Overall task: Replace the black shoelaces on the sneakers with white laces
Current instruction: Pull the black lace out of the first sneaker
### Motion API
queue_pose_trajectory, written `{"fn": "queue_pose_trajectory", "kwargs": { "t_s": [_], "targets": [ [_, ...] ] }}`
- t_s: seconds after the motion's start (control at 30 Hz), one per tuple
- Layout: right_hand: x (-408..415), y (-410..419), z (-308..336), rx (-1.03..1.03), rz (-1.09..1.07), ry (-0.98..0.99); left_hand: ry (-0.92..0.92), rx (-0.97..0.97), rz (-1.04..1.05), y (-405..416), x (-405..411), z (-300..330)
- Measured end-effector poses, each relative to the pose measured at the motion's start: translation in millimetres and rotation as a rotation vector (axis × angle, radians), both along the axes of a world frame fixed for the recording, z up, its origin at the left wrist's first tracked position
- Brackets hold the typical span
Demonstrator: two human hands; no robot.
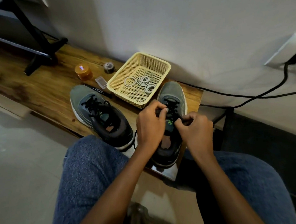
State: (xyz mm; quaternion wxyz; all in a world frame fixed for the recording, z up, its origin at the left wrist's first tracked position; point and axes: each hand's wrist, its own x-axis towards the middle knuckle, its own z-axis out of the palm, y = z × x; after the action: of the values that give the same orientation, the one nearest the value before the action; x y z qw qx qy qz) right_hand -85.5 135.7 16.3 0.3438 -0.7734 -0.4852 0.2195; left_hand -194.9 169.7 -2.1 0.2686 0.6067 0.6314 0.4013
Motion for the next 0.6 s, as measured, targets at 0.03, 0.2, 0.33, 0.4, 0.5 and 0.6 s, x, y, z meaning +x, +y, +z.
{"fn": "queue_pose_trajectory", "kwargs": {
  "t_s": [0.03,0.2,0.33,0.4,0.5,0.6],
  "targets": [
    [0.0,0.4,-0.4,0.0,-0.002,0.008,-0.056,-0.04,0.042,0.5,0.1,1.2],
    [0.9,0.0,-0.6,-0.008,0.026,0.003,0.066,0.041,-0.156,1.7,-0.7,0.8],
    [2.3,0.3,0.5,-0.019,0.048,-0.003,0.543,0.257,-0.262,6.4,-3.9,-7.1],
    [2.0,0.1,0.8,-0.016,0.058,-0.008,0.579,0.336,-0.245,6.9,-5.8,-10.3],
    [1.5,-0.2,0.7,-0.012,0.057,-0.011,0.583,0.386,-0.217,8.0,-8.3,-12.1],
    [0.7,-0.6,0.1,-0.011,0.04,-0.005,0.581,0.364,-0.207,4.7,-5.0,-10.1]
  ]
}}
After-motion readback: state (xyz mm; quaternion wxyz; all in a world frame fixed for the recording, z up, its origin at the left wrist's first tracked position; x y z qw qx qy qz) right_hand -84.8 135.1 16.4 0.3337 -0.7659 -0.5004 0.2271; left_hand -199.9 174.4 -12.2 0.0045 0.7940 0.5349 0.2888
